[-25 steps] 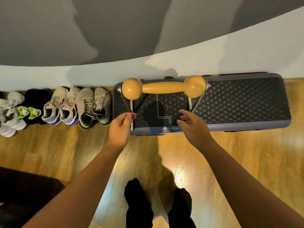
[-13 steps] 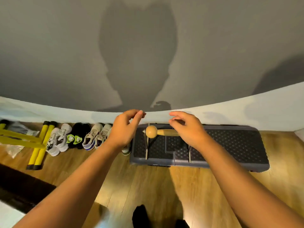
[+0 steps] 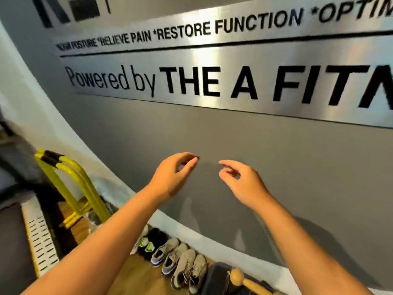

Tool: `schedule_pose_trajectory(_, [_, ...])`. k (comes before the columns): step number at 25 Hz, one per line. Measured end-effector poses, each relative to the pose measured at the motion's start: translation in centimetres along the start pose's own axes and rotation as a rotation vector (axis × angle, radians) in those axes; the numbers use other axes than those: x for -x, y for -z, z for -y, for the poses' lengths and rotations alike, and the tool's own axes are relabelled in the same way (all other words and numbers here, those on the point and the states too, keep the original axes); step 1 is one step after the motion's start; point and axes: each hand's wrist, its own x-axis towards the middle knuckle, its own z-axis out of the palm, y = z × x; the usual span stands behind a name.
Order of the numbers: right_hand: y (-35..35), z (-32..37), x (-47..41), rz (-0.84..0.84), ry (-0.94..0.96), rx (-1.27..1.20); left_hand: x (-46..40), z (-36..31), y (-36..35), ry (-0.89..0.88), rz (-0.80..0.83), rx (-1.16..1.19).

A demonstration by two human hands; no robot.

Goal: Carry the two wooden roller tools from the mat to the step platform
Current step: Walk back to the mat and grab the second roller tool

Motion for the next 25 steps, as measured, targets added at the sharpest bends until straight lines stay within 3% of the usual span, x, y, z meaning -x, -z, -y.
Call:
schedule_pose_trajectory(11, [-12.6,28.6,-5.3,0.233,0.437,-0.144,5.7,-3.4,31.2,0.065,-0.380,-0.138])
schedule_pose_trajectory(17, [-21.7,36.8,-3.4,0.371,0.565,-0.225,13.2,-1.9,42.1,0.141,-0.477,-0.218])
schedule_pose_trajectory(25, [-33.8,44.2,0.0,0.674,0.720,-0.348,24.6,-2.4,49.9,0.355,-0.723,-0.428])
